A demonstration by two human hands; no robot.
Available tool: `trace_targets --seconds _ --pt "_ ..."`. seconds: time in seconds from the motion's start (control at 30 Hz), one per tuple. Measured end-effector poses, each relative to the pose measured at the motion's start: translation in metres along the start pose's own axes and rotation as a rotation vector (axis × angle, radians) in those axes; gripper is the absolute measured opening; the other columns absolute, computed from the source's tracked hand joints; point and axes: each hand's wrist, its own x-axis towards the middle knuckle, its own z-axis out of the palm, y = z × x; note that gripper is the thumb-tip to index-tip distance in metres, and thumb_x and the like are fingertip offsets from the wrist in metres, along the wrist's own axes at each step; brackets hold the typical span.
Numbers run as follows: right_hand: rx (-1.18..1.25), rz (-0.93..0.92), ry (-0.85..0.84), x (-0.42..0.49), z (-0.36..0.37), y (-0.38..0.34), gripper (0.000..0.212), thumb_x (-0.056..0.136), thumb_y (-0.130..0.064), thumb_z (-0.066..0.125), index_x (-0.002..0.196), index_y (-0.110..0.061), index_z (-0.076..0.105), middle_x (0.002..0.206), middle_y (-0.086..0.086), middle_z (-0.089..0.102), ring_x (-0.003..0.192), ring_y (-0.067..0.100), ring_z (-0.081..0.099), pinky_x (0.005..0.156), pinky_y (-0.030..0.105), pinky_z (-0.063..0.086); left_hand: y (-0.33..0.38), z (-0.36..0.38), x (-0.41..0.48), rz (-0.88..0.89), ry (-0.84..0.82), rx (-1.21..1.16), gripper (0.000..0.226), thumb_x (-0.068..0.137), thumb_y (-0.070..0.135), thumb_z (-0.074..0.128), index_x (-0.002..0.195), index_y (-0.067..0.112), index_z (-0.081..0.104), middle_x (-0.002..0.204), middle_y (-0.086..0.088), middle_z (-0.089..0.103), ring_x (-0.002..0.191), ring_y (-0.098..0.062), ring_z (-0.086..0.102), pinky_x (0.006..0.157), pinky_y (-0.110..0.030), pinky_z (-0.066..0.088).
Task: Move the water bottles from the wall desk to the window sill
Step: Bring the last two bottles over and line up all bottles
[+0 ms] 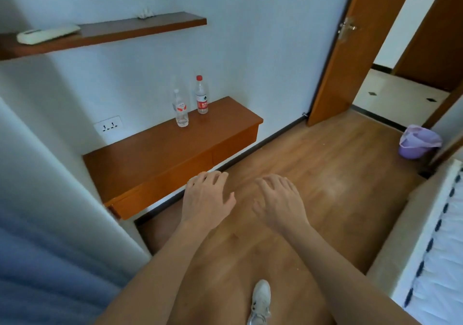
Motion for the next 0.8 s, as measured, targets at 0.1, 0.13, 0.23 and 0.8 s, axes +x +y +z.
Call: trace_targets --seconds 0.1,0.13,0.23,0.8 --pt "-0.004 0.013 0.002 0.053 0.008 0.032 0.053 0.092 -0.056 0.055 0.139 -0.033 0.048 0.148 -0.003 0.049 0.140 0.020 0.042 0.119 0.042 0.029 0.010 0.017 0.057 0.003 -0.004 -0.004 0.056 0.089 0.063 0.045 0.137 0.035 0.051 0.142 0.010 0.054 0.132 -0.014 0.047 0.112 -0.041 0.039" --pt "-0.003 0.012 0.006 0.072 0.010 0.044 0.052 0.091 -0.055 0.056 0.138 -0.032 0.049 0.147 -0.003 0.051 0.139 0.020 0.044 0.119 0.042 0.032 0.014 0.022 0.077 0.000 0.000 0.000 0.055 0.090 0.062 0.046 0.137 0.035 0.051 0.142 0.010 0.054 0.132 -0.014 0.047 0.113 -0.040 0.038" --pt "-0.003 0.003 0.018 0.130 0.013 0.079 0.049 0.090 -0.052 0.058 0.134 -0.031 0.053 0.142 -0.002 0.055 0.135 0.019 0.048 0.116 0.043 0.038 0.028 0.033 0.140 0.004 0.015 0.006 0.053 0.091 0.059 0.046 0.136 0.034 0.052 0.140 0.010 0.056 0.131 -0.014 0.048 0.113 -0.038 0.038" --pt "0.105 -0.170 0.030 0.382 0.067 0.127 0.052 0.089 -0.051 0.059 0.135 -0.028 0.056 0.137 -0.002 0.060 0.133 0.020 0.051 0.114 0.042 0.039 -0.014 0.072 0.346 -0.183 0.037 0.110 0.054 0.092 0.059 0.047 0.140 0.033 0.049 0.143 0.008 0.054 0.135 -0.017 0.046 0.112 -0.038 0.035"
